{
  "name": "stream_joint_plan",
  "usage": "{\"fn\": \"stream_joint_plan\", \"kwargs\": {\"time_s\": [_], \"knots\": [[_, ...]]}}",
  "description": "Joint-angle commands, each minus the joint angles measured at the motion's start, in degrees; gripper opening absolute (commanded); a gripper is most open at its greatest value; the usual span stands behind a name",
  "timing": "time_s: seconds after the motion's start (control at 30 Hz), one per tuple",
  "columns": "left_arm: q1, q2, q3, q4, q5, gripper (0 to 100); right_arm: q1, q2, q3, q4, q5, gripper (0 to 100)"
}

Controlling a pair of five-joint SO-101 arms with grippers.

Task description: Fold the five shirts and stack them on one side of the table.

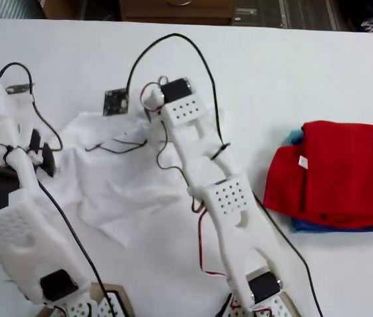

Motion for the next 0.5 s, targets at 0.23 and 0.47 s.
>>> {"fn": "stream_joint_plan", "kwargs": {"time_s": [0.23,0.47], "knots": [[-0.6,-4.3,-0.1,0.8,0.3,17,-1.5,-1.9,-7.1,0.5,3.3,30.7],[-0.6,-4.3,-0.1,0.8,0.3,17,-2.4,1.0,-4.4,1.4,3.4,30.7]]}}
